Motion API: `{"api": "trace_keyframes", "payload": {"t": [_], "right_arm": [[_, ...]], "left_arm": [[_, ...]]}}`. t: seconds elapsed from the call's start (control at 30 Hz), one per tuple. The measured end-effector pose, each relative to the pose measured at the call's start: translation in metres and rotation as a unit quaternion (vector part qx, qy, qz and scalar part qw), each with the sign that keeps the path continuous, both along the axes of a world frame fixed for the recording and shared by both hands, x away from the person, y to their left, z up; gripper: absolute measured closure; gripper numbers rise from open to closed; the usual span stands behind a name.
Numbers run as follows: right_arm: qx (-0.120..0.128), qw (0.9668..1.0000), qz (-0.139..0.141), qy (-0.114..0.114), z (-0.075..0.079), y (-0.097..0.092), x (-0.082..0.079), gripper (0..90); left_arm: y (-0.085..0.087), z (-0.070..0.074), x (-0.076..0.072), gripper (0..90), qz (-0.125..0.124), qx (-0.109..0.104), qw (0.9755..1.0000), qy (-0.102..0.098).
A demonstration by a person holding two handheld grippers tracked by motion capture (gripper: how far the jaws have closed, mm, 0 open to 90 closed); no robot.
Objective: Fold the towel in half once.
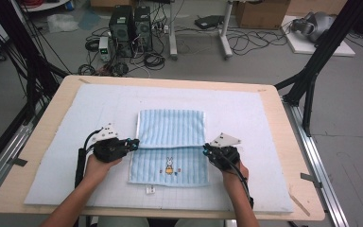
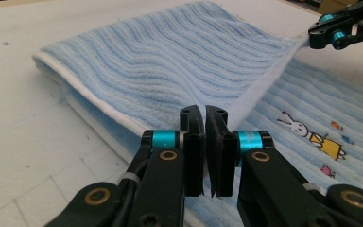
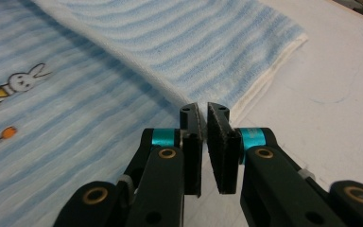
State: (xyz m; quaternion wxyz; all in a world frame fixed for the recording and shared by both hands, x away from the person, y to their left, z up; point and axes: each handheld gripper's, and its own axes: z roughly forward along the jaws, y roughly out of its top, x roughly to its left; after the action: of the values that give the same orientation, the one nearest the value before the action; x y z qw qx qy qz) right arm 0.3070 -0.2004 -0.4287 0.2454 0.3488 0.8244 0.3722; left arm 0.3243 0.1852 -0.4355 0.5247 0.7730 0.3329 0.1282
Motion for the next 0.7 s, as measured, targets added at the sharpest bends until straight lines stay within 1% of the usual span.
{"api": "trace_keyframes", "payload": {"t": [0.1,0.13,0.27,0.5,0.6,0.7], "right_arm": [[0.001,1.0,0.003,-0.001,0.0,0.0,-0.009,84.3],[0.002,1.0,0.002,0.002,0.0,0.0,-0.012,84.3],[0.003,1.0,0.008,-0.003,0.002,0.0,-0.029,84.3],[0.001,0.9999,0.011,-0.003,0.003,-0.001,-0.057,84.3],[0.001,0.9999,0.013,0.0,0.002,-0.001,-0.068,84.2],[-0.002,0.9998,0.017,-0.004,0.002,-0.001,-0.078,84.3]], "left_arm": [[0.001,0.001,-0.009,85.4,0.0,0.0,1.0,-0.002],[0.001,0.002,-0.013,85.3,-0.002,0.001,1.0,-0.003],[0.003,0.001,-0.029,85.2,0.0,0.0,1.0,-0.001],[0.003,0.001,-0.058,85.0,0.001,0.001,1.0,-0.002],[0.003,-0.001,-0.069,84.9,0.003,0.003,1.0,0.0],[0.003,-0.003,-0.079,84.8,0.003,0.008,1.0,0.002]]}}
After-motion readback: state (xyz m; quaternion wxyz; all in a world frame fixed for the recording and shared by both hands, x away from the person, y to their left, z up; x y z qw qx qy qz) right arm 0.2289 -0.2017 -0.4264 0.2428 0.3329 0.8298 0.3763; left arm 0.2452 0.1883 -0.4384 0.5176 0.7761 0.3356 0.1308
